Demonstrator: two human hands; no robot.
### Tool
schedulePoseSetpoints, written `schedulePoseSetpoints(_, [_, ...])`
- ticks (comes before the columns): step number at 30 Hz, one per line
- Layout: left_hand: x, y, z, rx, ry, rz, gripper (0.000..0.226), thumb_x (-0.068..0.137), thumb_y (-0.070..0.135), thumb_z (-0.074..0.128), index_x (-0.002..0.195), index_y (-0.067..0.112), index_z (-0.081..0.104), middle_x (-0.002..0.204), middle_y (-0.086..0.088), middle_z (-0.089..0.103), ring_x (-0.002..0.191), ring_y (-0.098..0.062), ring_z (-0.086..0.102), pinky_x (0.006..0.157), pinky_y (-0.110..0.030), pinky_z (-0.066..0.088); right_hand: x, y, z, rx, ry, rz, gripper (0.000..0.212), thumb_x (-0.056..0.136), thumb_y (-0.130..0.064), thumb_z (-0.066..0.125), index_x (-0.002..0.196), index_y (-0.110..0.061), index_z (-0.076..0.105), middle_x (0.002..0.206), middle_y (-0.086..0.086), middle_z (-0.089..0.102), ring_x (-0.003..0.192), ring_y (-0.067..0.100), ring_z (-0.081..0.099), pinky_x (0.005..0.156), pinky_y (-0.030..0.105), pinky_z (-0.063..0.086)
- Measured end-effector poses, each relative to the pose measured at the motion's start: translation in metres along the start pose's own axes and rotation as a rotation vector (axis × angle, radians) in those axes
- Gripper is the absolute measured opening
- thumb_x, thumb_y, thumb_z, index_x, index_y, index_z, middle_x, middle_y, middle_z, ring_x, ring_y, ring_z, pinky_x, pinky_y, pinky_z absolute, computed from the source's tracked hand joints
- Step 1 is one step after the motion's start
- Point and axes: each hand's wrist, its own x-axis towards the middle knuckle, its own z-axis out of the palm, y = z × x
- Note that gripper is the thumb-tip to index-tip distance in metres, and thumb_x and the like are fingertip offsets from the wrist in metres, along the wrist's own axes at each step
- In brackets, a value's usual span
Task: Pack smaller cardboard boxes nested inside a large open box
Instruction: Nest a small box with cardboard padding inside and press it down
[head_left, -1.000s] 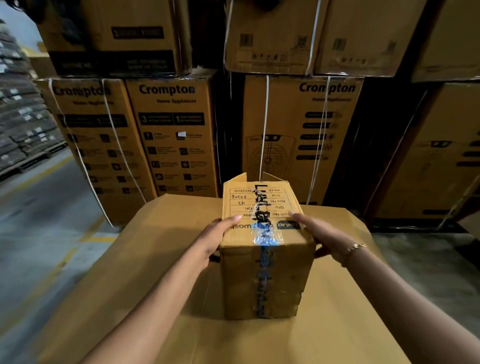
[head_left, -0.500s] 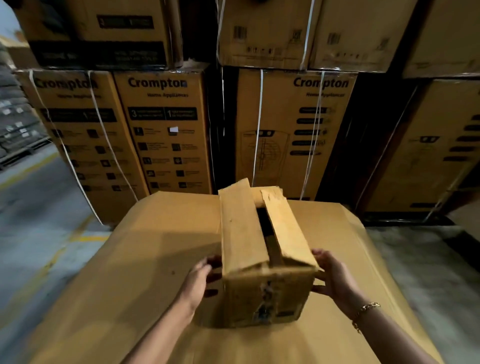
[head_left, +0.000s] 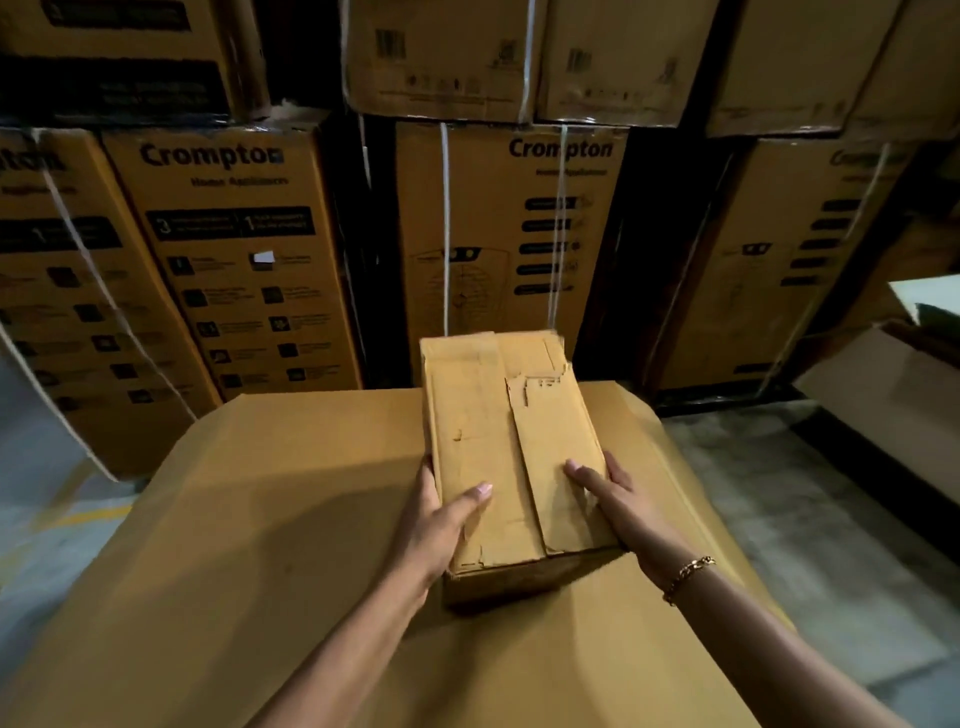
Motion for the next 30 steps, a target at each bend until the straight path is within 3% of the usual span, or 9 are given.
schedulePoseSetpoints(1, [-0.002, 0.005, 0.014, 0.000, -0.010, 0.063, 0.085, 0.084, 0.051, 0.074, 0.152, 0.040, 0.025, 0.140, 0.005, 0.057, 0.119, -0.017, 0.058, 0.095, -0.036, 0.049, -0.009, 0.004, -0.010, 0.047, 0.031, -0.051, 0.091, 0.073, -0.075, 0.065, 0.150, -0.046, 0.027, 0.129, -0.017, 0.048, 0.097, 0.008, 0.056, 0.059, 0.017, 0.053])
schedulePoseSetpoints(4, [-0.008, 0.019, 0.060, 0.035, -0.039, 0.218, 0.082, 0.072, 0.065, 0.070, 0.143, 0.051, 0.032, 0.129, 0.017, 0.063, 0.115, -0.011, 0.062, 0.102, -0.048, 0.050, -0.031, 0.010, -0.049, 0.160, 0.142, -0.209, 0.076, 0.073, -0.068, 0.073, 0.138, -0.051, 0.038, 0.130, -0.011, 0.058, 0.106, 0.015, 0.066, 0.068, 0.028, 0.061])
schedulePoseSetpoints(7, [-0.010, 0.036, 0.114, 0.063, -0.067, 0.324, 0.076, 0.068, 0.073, 0.070, 0.134, 0.061, 0.035, 0.122, 0.025, 0.065, 0.107, 0.000, 0.064, 0.097, -0.040, 0.054, -0.050, 0.016, -0.103, 0.180, 0.274, -0.316, 0.082, 0.071, -0.068, 0.076, 0.142, -0.048, 0.041, 0.132, -0.011, 0.060, 0.110, 0.010, 0.066, 0.082, 0.034, 0.061])
schedulePoseSetpoints(10, [-0.013, 0.053, 0.182, 0.046, -0.153, 0.406, 0.079, 0.070, 0.074, 0.070, 0.138, 0.061, 0.032, 0.123, 0.028, 0.063, 0.106, 0.003, 0.064, 0.093, -0.039, 0.057, -0.070, 0.027, -0.170, 0.141, 0.377, -0.351, 0.092, 0.069, -0.069, 0.073, 0.148, -0.047, 0.033, 0.138, -0.007, 0.053, 0.118, 0.017, 0.060, 0.091, 0.045, 0.059])
schedulePoseSetpoints(15, [-0.033, 0.078, 0.321, -0.023, -0.235, 0.485, 0.100, 0.063, 0.083, 0.069, 0.148, 0.055, 0.023, 0.134, 0.019, 0.056, 0.115, -0.004, 0.061, 0.094, -0.046, 0.057, -0.111, 0.053, -0.303, 0.121, 0.500, -0.453, 0.088, 0.067, -0.070, 0.074, 0.144, -0.053, 0.034, 0.134, -0.012, 0.053, 0.118, 0.013, 0.059, 0.090, 0.042, 0.060])
schedulePoseSetpoints(21, [-0.056, 0.104, 0.470, -0.012, -0.273, 0.574, 0.101, 0.070, 0.077, 0.070, 0.153, 0.049, 0.019, 0.141, 0.013, 0.052, 0.121, -0.006, 0.056, 0.098, -0.046, 0.055, -0.149, 0.078, -0.445, 0.070, 0.640, -0.504, 0.089, 0.068, -0.069, 0.075, 0.145, -0.051, 0.034, 0.134, -0.011, 0.054, 0.119, 0.013, 0.060, 0.089, 0.038, 0.060])
schedulePoseSetpoints(26, [-0.054, 0.134, 0.560, -0.003, -0.291, 0.639, 0.105, 0.067, 0.083, 0.068, 0.151, 0.055, 0.011, 0.145, 0.009, 0.046, 0.124, -0.015, 0.054, 0.095, -0.054, 0.054, -0.156, 0.078, -0.538, 0.018, 0.723, -0.530, 0.089, 0.068, -0.069, 0.075, 0.145, -0.048, 0.034, 0.131, -0.011, 0.055, 0.117, 0.013, 0.060, 0.093, 0.046, 0.058])
schedulePoseSetpoints(30, [-0.039, 0.166, 0.627, -0.041, -0.282, 0.686, 0.106, 0.067, 0.082, 0.071, 0.151, 0.056, 0.012, 0.145, 0.010, 0.046, 0.124, -0.016, 0.054, 0.094, -0.055, 0.054, -0.149, 0.066, -0.605, 0.011, 0.776, -0.599, 0.089, 0.067, -0.068, 0.076, 0.144, -0.047, 0.036, 0.128, -0.013, 0.055, 0.114, 0.012, 0.061, 0.088, 0.038, 0.060])
